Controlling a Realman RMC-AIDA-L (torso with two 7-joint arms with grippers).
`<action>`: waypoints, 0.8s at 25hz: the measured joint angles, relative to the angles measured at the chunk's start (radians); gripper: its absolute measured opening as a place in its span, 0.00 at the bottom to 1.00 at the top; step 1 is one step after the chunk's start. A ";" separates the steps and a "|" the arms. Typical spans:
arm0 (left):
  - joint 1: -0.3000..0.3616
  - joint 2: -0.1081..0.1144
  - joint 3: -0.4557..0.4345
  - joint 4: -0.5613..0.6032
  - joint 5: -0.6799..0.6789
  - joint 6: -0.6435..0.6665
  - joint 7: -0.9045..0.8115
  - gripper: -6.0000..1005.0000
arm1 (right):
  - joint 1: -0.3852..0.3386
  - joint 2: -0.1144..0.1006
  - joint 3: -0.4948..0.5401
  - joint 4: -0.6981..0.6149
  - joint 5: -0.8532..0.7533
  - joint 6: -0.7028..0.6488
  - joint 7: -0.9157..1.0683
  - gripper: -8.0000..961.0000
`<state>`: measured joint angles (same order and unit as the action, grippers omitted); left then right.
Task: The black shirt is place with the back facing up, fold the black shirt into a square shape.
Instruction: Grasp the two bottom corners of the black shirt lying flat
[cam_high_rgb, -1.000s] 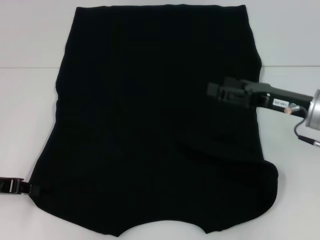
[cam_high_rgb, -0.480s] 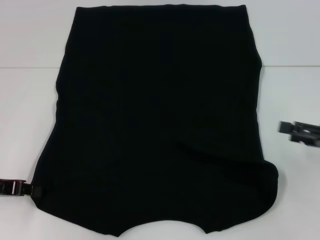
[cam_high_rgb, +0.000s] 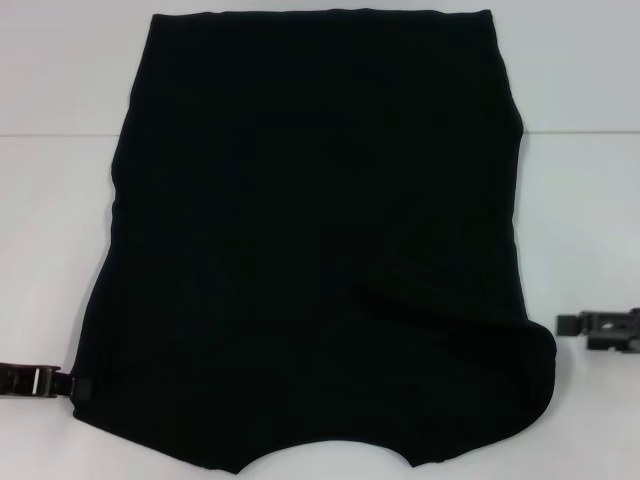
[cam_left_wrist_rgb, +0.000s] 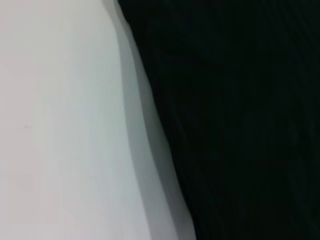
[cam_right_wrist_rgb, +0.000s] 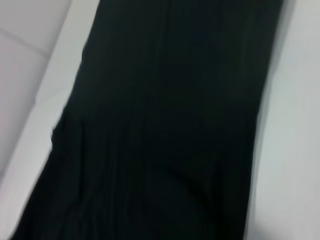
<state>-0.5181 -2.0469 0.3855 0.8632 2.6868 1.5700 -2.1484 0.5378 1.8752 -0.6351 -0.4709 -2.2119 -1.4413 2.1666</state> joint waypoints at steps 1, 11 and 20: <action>0.001 0.000 0.000 0.000 -0.001 0.000 0.000 0.04 | 0.010 0.007 0.000 0.000 -0.018 0.002 -0.001 0.94; -0.001 0.002 0.000 0.001 -0.011 0.005 0.001 0.05 | 0.047 0.044 -0.012 -0.003 -0.048 0.000 -0.018 0.82; -0.004 0.005 0.000 0.002 -0.012 0.006 0.001 0.06 | 0.051 0.078 -0.046 -0.013 -0.059 0.030 -0.055 0.61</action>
<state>-0.5219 -2.0420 0.3851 0.8651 2.6752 1.5758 -2.1475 0.5885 1.9531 -0.6816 -0.4841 -2.2709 -1.4115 2.1118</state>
